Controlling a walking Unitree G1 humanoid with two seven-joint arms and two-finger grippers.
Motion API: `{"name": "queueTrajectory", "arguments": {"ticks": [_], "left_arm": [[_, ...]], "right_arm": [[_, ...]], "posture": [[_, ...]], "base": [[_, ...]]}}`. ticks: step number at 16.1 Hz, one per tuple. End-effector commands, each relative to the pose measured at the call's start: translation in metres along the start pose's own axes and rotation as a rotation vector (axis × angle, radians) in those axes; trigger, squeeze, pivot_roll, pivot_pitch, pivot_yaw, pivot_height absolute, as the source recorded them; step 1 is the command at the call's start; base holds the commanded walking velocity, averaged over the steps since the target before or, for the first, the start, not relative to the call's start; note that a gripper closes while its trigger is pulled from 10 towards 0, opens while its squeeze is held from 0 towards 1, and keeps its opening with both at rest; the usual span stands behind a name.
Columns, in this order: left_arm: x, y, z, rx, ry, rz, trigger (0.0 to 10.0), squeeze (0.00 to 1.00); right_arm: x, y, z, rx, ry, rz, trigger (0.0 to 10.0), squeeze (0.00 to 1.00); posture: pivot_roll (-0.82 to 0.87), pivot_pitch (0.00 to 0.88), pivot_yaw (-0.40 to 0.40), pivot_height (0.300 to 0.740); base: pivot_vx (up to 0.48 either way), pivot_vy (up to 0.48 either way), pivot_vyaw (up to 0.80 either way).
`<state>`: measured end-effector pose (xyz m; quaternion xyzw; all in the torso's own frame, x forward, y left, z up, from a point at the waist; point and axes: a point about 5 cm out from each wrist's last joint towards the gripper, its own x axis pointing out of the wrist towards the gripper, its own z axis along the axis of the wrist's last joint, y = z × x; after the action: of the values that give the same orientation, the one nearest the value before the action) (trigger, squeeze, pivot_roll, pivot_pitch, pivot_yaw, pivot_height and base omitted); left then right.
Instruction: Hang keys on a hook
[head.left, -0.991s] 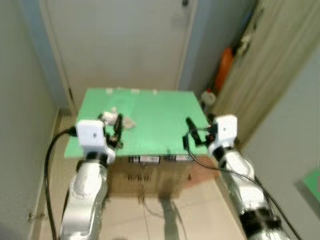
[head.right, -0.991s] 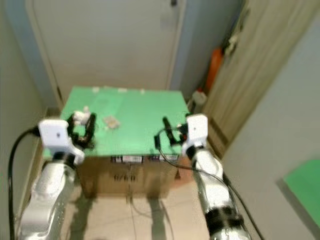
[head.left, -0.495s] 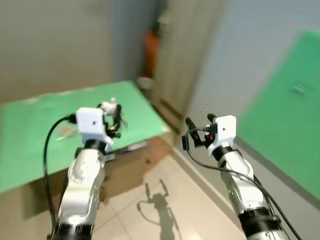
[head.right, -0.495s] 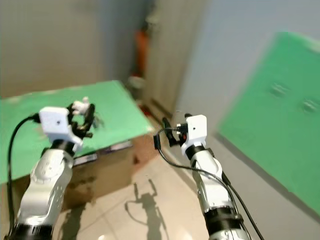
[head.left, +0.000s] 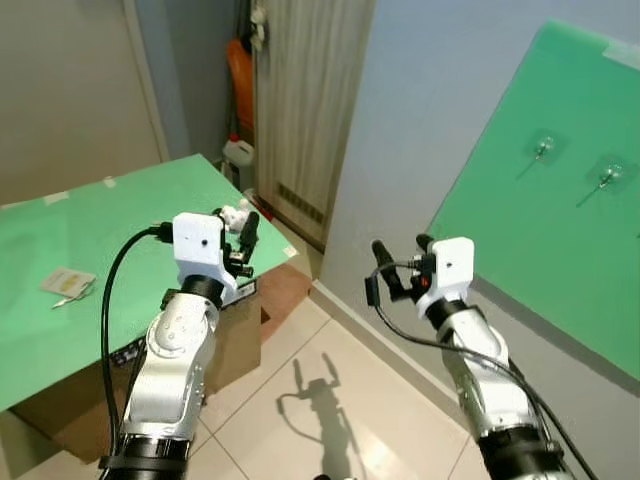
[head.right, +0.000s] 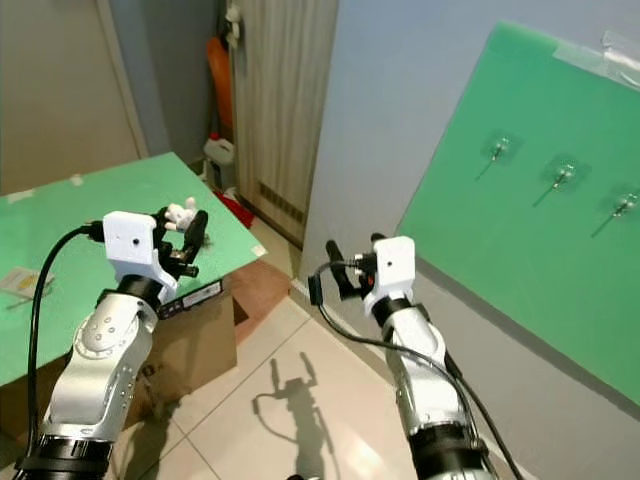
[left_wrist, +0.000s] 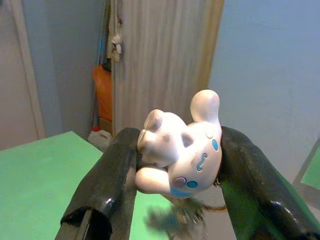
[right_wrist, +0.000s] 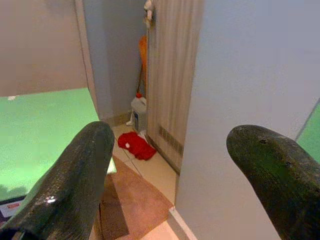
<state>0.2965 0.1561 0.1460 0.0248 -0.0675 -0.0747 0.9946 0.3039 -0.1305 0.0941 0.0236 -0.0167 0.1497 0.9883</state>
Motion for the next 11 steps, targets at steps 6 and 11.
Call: {"name": "queueTrajectory", "arguments": {"ticks": [6,11], "left_arm": [[0.0013,-0.007,0.0015,0.047,-0.003,-0.065,0.0,0.0],[0.0025,-0.0104,0.0018,0.043,-0.008,-0.071,0.0,0.0]], "right_arm": [[0.0004,-0.002,0.0058,-0.011,-0.008,-0.007,10.0,0.0],[0.003,-0.0017,0.0073,-0.056,-0.008,0.002,10.0,0.0]], "posture": [[0.05,0.01,-0.067,0.74],[0.05,0.0,-0.077,0.74]], "base": [[0.0,0.0,-0.63],[0.0,0.0,-0.38]]}}
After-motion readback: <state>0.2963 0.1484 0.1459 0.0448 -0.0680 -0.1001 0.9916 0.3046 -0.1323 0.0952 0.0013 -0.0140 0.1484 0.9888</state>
